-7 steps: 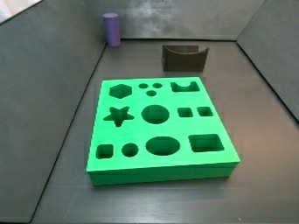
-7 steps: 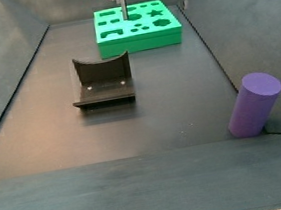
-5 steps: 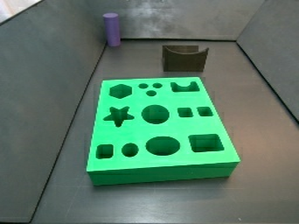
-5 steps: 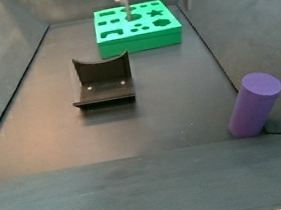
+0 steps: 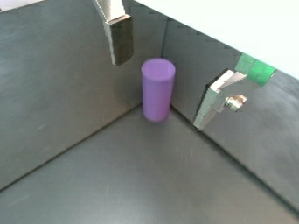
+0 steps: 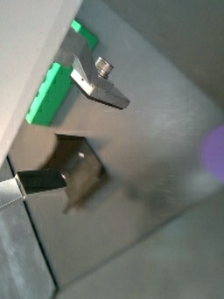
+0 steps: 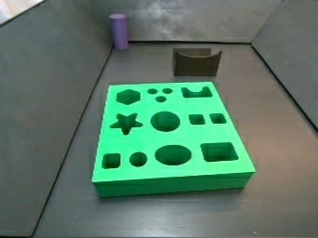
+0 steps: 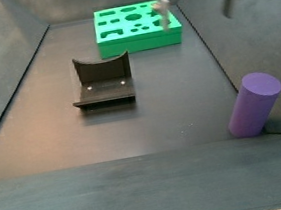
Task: Pick up the round object. Move up. Move to above the board. Insert the round object.
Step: Pick up the round object.
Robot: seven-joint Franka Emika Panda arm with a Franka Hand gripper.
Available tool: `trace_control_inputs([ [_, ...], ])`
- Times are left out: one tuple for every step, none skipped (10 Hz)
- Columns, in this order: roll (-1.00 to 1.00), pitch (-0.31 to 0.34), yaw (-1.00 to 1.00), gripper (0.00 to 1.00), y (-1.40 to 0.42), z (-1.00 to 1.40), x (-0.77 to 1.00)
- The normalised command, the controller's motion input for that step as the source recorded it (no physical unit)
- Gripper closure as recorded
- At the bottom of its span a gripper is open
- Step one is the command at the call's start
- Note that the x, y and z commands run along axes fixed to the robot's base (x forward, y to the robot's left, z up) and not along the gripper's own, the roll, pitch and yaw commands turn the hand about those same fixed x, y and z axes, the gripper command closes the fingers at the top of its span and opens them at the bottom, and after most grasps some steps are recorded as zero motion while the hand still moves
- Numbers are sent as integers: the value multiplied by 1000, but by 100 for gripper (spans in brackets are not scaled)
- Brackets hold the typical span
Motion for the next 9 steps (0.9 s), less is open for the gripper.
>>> trace_control_inputs([
  [0,-149,331,0,494,-340,-371],
  [0,-163,311,0,460,-443,-320],
  [0,-174,326,0,454,-474,-334],
  [0,-180,323,0,437,-497,-349],
  [0,-177,320,0,423,-471,-257],
  [0,-180,309,0,391,-506,-186],
  [0,-164,286,0,337,-574,-80],
  [0,-164,283,0,226,-643,-63],
  [10,-140,269,0,94,-760,0],
])
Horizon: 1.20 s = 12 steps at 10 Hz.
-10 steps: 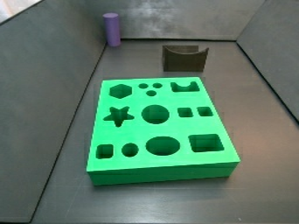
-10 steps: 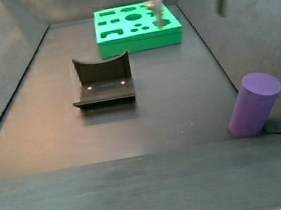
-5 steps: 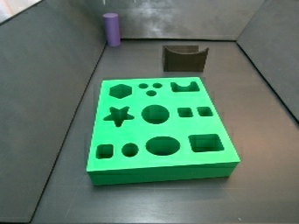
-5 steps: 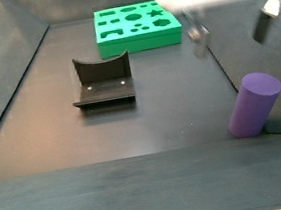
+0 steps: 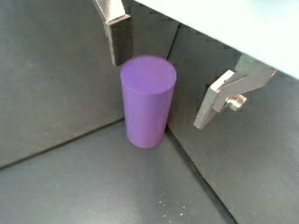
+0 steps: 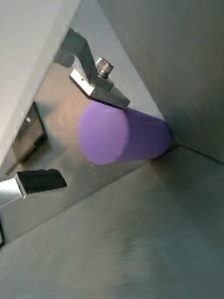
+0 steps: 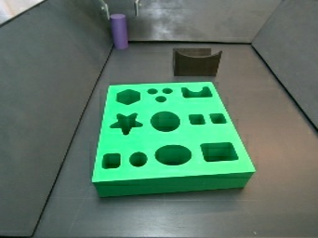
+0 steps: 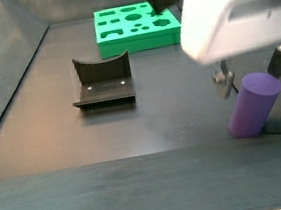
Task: Pick up the round object. Move up. Move to above the board. Insert the round object.
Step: Pick up the round object.
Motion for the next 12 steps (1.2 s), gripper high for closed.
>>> trace_control_inputs([
  [0,-114,191,0,43,-674,0],
  [0,-87,143,0,9,-551,-14],
  [63,1,0,0,-74,0,9],
  [0,0,0,0,0,0,0],
  [0,0,0,100,0,0,0],
  [0,0,0,100,0,0,0],
  [0,0,0,100,0,0,0],
  [0,0,0,100,0,0,0],
  [0,0,0,100,0,0,0],
  [0,0,0,100,0,0,0],
  [0,0,0,100,0,0,0],
  [0,0,0,100,0,0,0],
])
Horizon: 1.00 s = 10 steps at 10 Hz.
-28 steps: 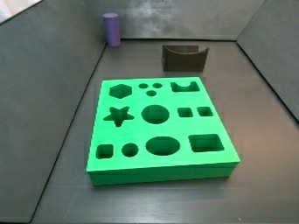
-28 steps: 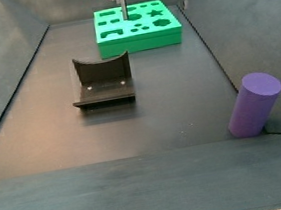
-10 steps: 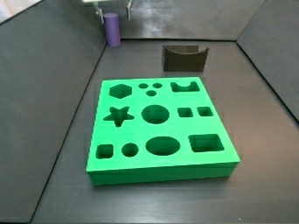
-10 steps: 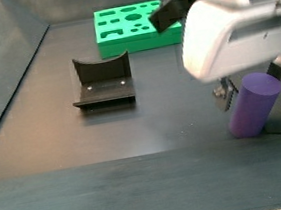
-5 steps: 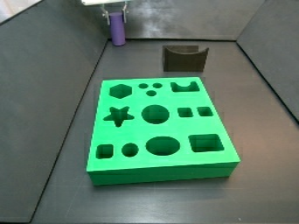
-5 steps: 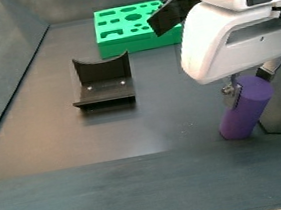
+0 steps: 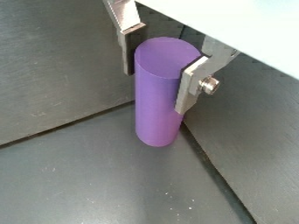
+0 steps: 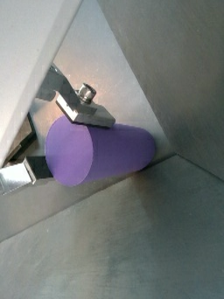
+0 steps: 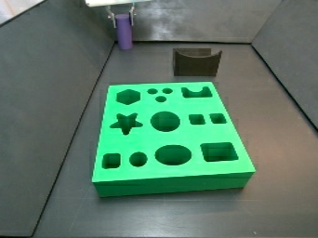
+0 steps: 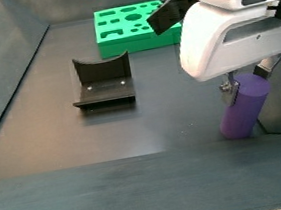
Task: Pick up the round object. Move up. Move to above the board. Insert the round object.
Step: Pick up the round object, then move up.
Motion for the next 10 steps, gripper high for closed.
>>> trace_control_inputs([
  [0,0,0,100,0,0,0],
  [0,0,0,100,0,0,0],
  [0,0,0,100,0,0,0],
  [0,0,0,100,0,833,0],
  [-4,2,-26,100,-50,819,32],
  [-3,13,-26,100,-49,775,21],
  [13,31,-19,100,-25,593,-4],
  [21,40,-19,100,-19,505,-13],
  [39,52,-16,100,-5,317,-20],
  [49,63,-11,100,0,172,-23],
])
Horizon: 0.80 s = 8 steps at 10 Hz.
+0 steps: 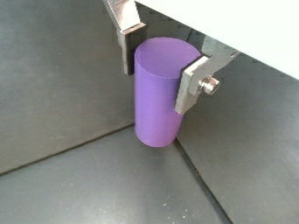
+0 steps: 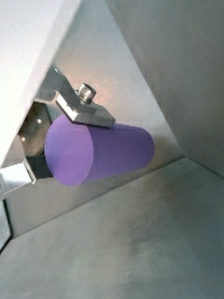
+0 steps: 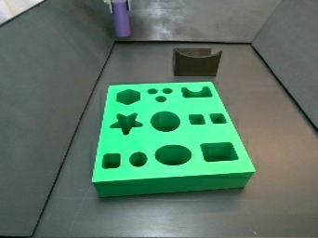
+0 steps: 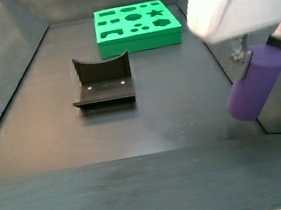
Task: Pick up the round object. Move up. Move to above the board. Insert the round object.
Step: Move to above the board.
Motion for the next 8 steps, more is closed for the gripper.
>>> trace_control_inputs([
  [207,-11,118,100,301,1000,35],
  [204,-1,116,100,301,1000,33],
  [160,55,83,100,262,1000,23],
  [141,75,69,100,247,1000,25],
  [94,113,48,100,220,1000,22],
  [84,115,41,100,208,1000,21],
  [68,110,35,100,183,1000,15],
  [63,104,34,100,173,1000,14],
])
